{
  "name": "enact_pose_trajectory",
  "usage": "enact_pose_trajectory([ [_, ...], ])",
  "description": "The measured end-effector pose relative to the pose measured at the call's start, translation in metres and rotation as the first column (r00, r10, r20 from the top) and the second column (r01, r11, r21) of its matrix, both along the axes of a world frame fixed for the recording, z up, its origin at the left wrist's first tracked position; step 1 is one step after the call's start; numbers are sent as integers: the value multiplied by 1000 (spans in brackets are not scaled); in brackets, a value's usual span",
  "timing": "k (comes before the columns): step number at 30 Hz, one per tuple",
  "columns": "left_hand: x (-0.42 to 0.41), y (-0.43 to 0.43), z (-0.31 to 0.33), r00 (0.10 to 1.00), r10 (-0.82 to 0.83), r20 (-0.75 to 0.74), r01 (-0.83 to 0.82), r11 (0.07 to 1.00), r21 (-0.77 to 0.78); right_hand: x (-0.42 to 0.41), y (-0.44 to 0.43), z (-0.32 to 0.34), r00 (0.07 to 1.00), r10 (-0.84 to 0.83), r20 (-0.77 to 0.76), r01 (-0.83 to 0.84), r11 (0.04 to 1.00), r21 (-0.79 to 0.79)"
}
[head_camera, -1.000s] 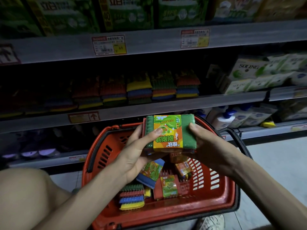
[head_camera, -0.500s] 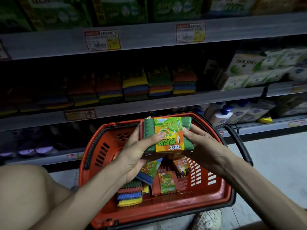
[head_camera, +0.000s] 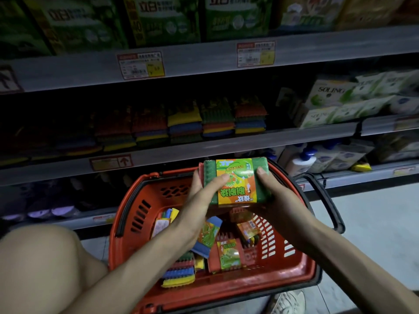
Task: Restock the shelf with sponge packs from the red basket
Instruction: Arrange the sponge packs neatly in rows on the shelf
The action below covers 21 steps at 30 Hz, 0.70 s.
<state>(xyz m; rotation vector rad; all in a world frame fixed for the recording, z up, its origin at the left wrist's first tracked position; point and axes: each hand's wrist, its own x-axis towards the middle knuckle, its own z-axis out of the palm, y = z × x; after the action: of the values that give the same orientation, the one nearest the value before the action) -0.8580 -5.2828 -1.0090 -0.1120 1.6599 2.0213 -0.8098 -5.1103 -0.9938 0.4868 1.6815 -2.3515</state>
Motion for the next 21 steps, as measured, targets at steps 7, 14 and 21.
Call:
enact_pose_trajectory([
  [7, -10, 9, 17, 999, 31, 35, -35, 990, 137, -4, 30, 18, 997, -74, 29, 75, 995, -69],
  [14, -7, 35, 29, 996, 83, 31, -88, 967, 238, 4, 34, 25, 978, -185, 100, 196, 973, -120],
  [21, -11, 71, 33, 955, 30, -294, -48, 997, -53, -3, 52, 21, 949, -312, 52, 313, 901, -300],
])
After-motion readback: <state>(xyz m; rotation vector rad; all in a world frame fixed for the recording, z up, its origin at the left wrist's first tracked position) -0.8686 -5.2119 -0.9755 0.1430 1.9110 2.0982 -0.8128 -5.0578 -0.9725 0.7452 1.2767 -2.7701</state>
